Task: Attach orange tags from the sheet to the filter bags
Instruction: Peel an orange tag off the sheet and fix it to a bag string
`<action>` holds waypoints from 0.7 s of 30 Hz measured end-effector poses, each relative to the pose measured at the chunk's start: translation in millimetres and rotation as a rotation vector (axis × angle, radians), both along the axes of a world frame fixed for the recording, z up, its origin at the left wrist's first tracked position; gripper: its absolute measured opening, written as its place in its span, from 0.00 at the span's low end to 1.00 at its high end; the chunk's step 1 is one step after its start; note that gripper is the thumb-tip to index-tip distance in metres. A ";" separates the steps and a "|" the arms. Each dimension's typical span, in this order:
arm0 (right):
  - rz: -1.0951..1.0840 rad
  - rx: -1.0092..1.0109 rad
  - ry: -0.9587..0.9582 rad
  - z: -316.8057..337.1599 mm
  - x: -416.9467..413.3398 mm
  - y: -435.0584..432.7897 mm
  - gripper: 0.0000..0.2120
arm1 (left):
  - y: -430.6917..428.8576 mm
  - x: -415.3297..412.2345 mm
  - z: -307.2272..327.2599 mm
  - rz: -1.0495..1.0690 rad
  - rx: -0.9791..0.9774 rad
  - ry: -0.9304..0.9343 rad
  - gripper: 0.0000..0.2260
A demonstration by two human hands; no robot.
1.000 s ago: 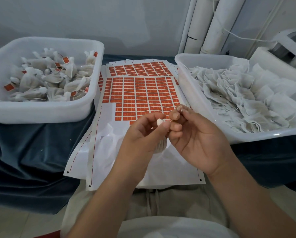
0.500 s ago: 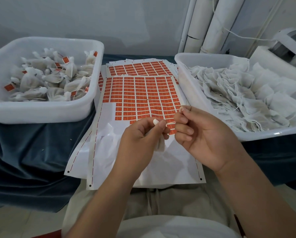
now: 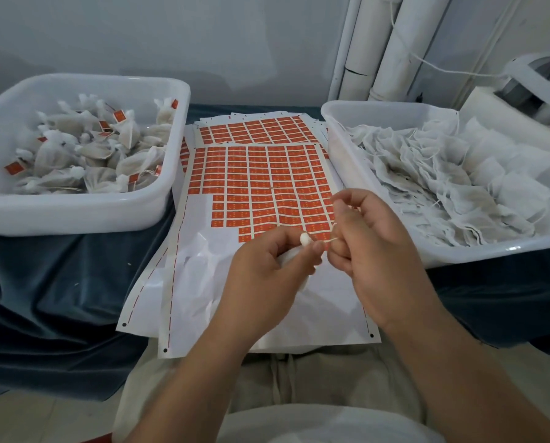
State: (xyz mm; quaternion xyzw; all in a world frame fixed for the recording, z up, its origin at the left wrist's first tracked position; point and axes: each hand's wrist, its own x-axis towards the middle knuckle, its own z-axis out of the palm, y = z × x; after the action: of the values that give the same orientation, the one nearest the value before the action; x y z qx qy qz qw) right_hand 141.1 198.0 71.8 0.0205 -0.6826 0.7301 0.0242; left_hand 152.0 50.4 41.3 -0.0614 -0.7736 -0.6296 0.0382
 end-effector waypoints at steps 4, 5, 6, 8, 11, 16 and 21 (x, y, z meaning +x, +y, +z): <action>-0.026 -0.102 0.011 2.5 1.4 1.9 0.05 | 4.3 2.7 -2.2 -0.041 -0.052 0.051 0.09; -0.006 -0.140 0.007 3.3 1.0 2.9 0.05 | 3.5 3.0 -1.7 -0.067 -0.055 0.055 0.09; 0.024 -0.173 0.007 4.8 0.6 4.6 0.06 | 1.9 3.1 -1.0 -0.101 -0.056 0.062 0.09; 0.093 -0.168 0.055 9.0 -0.6 11.6 0.09 | -3.6 2.5 1.8 -0.157 -0.070 0.075 0.08; 0.046 0.040 0.221 17.8 -2.1 26.9 0.08 | -21.6 -9.1 1.8 -0.067 -0.157 0.006 0.15; 0.018 -0.004 0.337 20.0 -2.3 34.5 0.11 | -64.7 -29.5 -8.4 0.230 -0.704 -0.100 0.14; -0.026 0.739 0.303 -9.2 -11.4 23.7 0.08 | -64.1 -29.9 -19.3 0.222 -0.927 -0.043 0.28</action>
State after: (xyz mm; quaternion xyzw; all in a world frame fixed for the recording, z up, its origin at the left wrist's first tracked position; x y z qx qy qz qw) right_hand 129.7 221.6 62.6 0.1268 -0.8882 0.4235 0.1248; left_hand 122.2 -13.7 22.0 0.0240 -0.9754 -0.2112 0.0578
